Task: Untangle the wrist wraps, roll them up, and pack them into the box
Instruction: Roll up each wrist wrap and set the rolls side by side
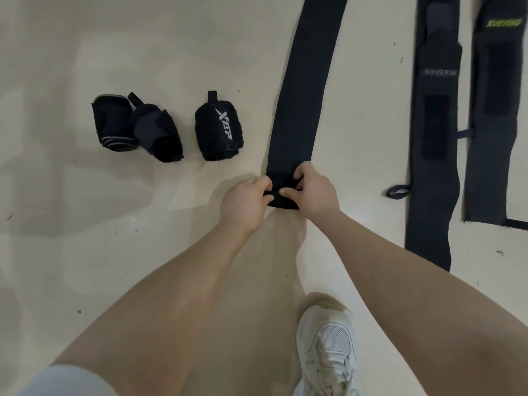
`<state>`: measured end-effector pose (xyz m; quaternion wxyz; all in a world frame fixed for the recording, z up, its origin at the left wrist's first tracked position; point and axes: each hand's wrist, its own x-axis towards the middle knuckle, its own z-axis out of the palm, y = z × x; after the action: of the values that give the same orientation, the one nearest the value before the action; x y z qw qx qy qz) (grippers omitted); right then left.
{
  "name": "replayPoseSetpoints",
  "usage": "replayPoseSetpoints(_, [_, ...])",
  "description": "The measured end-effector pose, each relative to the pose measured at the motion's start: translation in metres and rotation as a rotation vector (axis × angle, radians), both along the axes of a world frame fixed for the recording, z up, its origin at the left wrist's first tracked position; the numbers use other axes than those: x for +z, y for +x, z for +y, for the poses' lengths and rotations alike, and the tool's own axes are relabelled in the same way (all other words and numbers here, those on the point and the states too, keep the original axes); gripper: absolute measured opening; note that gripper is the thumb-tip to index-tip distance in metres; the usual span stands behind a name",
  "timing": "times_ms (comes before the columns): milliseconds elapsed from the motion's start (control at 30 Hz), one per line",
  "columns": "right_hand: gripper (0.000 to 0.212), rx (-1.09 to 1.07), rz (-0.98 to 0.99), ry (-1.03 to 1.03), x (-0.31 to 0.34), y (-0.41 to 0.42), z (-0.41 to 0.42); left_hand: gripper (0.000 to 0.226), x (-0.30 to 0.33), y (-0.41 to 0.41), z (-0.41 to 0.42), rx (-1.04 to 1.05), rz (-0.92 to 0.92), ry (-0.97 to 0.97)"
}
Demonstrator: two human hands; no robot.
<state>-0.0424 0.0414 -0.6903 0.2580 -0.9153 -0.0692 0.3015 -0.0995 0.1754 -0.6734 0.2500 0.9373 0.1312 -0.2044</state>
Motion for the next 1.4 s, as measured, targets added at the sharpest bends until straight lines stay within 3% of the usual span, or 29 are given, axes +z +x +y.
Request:
replayPoseSetpoints(100, [0.020,0.227,-0.307,-0.198,0.001,-0.003,0.004,0.015,0.001,0.009,-0.004,0.044,0.052,0.027])
replayPoseSetpoints(233, [0.036,0.431,-0.510,-0.155,0.002,-0.005,-0.009,0.017,0.001,0.028,-0.004,0.081,0.215,0.056])
replayPoseSetpoints(333, [0.024,0.567,-0.456,-0.179,0.002,-0.001,-0.019,0.016,0.005,0.039,-0.007,0.118,0.257,0.082])
replayPoseSetpoints(400, [0.026,0.552,-0.347,-0.159,0.001,0.004,-0.018,0.016,0.008,0.039,-0.011,0.084,0.174,0.153])
replayPoseSetpoints(500, [0.032,0.497,-0.242,-0.107,0.003,0.011,-0.015,0.024,0.007,0.032,-0.010,-0.162,-0.065,0.198])
replayPoseSetpoints(600, [0.031,0.439,-0.125,-0.030,0.002,0.007,-0.022,0.034,-0.001,0.022,-0.006,-0.355,-0.046,0.101])
replayPoseSetpoints(733, [0.026,0.154,-0.001,0.168,-0.002,-0.007,-0.022,0.036,-0.005,0.014,-0.004,-0.329,-0.034,0.022])
replayPoseSetpoints(933, [0.035,0.009,-0.048,0.148,0.002,-0.003,-0.017,0.029,0.000,0.025,-0.003,-0.288,0.010,0.046])
replayPoseSetpoints(1033, [0.024,0.049,-0.095,0.038,0.003,-0.001,-0.014,0.027,0.000,0.030,-0.007,-0.227,0.035,0.032])
replayPoseSetpoints(1200, [0.019,0.403,-0.514,-0.174,0.005,-0.001,-0.011,0.020,0.000,0.039,-0.014,-0.086,0.061,0.036])
replayPoseSetpoints(1300, [0.027,0.621,-0.427,-0.213,0.009,0.000,-0.014,0.018,-0.002,0.047,-0.013,-0.011,0.138,-0.022])
replayPoseSetpoints(1400, [0.027,0.585,-0.347,-0.196,0.014,0.001,-0.015,0.006,-0.003,0.044,-0.009,0.005,0.166,-0.069])
